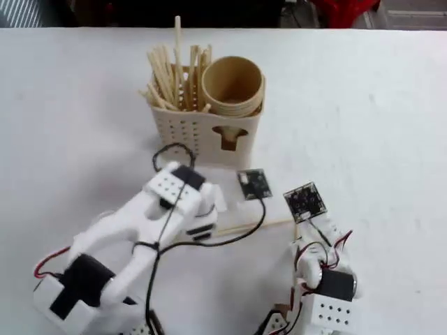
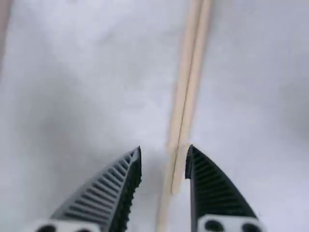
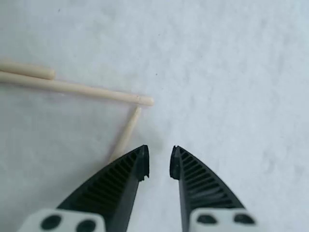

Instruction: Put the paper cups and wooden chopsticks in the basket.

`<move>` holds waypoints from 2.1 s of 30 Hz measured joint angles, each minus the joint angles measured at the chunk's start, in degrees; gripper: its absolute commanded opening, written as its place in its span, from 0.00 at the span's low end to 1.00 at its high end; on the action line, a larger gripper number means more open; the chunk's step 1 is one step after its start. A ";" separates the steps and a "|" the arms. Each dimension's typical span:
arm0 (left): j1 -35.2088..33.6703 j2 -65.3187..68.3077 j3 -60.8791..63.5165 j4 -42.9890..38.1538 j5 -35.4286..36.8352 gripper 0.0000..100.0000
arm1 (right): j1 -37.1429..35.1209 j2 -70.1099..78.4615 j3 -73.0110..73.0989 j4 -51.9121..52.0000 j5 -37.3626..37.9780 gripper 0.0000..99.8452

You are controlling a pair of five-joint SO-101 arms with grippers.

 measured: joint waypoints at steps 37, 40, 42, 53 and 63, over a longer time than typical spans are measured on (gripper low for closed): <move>-6.15 4.66 -10.02 -0.26 0.97 0.02 | 3.96 0.00 0.00 0.00 0.00 0.09; -6.15 -2.46 -15.47 6.51 1.05 0.02 | 3.96 0.00 0.00 0.00 0.00 0.09; -6.15 -8.00 -19.69 11.43 1.05 0.02 | 3.96 0.00 0.00 0.00 0.00 0.09; -6.42 -27.69 -45.36 13.27 13.19 0.02 | 3.96 0.00 0.00 0.00 0.00 0.09; -14.33 -17.41 -42.20 -21.98 30.77 0.02 | 3.96 0.00 0.00 0.00 0.00 0.08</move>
